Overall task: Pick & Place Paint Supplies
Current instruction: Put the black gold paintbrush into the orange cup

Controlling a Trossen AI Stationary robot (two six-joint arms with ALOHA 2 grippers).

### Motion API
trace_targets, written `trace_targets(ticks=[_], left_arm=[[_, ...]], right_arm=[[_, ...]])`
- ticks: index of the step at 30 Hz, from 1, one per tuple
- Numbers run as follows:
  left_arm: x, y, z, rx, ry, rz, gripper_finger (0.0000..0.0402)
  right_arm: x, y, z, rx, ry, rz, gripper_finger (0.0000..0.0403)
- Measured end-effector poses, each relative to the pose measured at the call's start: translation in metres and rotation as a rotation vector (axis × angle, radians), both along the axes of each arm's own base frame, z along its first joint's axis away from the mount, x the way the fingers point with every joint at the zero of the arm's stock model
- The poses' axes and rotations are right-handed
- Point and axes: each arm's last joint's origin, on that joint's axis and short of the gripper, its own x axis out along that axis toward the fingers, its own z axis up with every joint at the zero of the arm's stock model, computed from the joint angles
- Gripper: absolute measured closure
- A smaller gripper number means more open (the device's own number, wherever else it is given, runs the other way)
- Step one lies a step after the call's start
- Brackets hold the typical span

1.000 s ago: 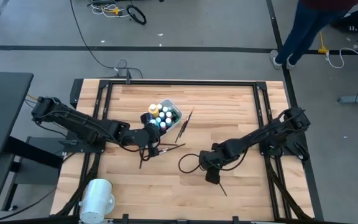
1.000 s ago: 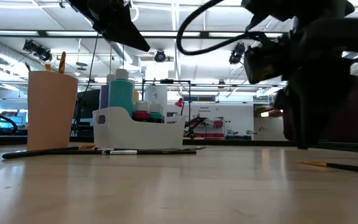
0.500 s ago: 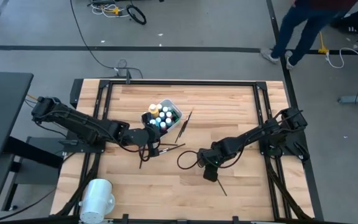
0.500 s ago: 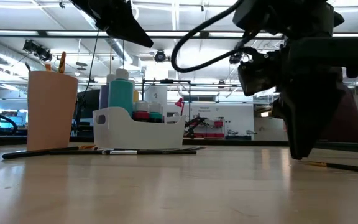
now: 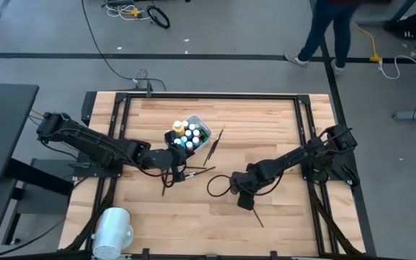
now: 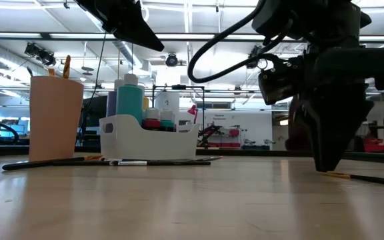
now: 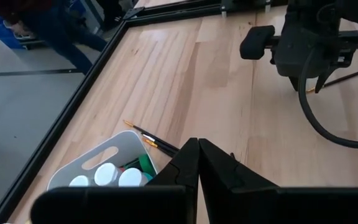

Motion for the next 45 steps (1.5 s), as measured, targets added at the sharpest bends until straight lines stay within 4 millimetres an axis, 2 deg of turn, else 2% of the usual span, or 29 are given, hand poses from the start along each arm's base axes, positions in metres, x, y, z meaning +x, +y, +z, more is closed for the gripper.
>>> trace_targets(ticks=[8,11,19,31,35,45], left_arm=[[0.000,0.000,0.000,0.001,0.003,0.000,0.0384],[0.000,0.000,0.000,0.000,0.001,0.000,0.0384],[0.000,0.000,0.000,0.000,0.001,0.000,0.0384],[0.000,0.000,0.000,0.000,0.001,0.000,0.0384],[0.000,0.000,0.000,0.002,0.002,-0.001,0.0384],[0.000,0.000,0.000,0.011,0.006,-0.007,0.0384]], right_arm=[[0.002,0.001,-0.011,-0.020,0.029,0.006,0.0273],[0.002,0.000,-0.011,-0.027,0.029,0.005,0.0285],[0.001,0.002,-0.012,-0.053,0.030,0.018,0.0393],[0.002,0.000,-0.005,-0.044,-0.002,0.040,0.0401],[0.010,0.002,0.003,-0.024,-0.087,0.059,0.0402],[0.020,0.003,0.007,-0.015,-0.206,0.088,0.0402]])
